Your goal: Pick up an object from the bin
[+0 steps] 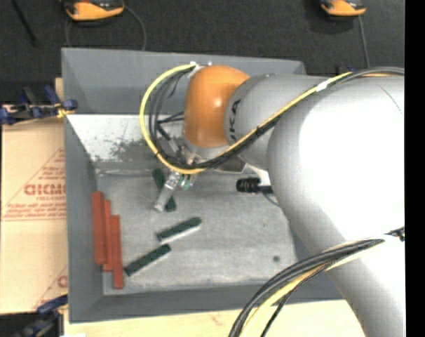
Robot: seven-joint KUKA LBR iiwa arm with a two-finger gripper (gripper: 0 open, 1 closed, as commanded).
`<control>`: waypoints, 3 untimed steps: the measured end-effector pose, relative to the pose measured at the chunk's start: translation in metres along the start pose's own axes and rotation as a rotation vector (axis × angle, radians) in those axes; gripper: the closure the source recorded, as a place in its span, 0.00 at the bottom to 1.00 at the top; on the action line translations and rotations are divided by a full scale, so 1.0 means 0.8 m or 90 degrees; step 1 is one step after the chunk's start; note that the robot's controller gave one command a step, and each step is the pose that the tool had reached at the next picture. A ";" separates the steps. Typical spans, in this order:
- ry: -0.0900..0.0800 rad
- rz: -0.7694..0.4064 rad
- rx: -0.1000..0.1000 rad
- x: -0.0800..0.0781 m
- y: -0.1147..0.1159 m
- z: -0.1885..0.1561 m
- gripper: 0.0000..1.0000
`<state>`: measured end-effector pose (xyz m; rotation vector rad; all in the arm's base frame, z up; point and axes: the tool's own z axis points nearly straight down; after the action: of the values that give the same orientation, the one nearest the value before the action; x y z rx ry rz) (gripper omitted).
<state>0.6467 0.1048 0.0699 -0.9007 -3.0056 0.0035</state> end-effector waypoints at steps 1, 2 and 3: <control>-0.003 0.000 -0.001 -0.002 0.000 -0.001 1.00; -0.005 -0.001 -0.005 -0.004 0.001 -0.062 1.00; -0.005 -0.002 -0.004 -0.005 0.001 -0.067 1.00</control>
Offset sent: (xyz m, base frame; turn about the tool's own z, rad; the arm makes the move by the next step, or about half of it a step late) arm 0.0000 0.0000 0.0000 0.0000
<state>0.6512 0.1034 0.1236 -0.8986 -3.0154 -0.0029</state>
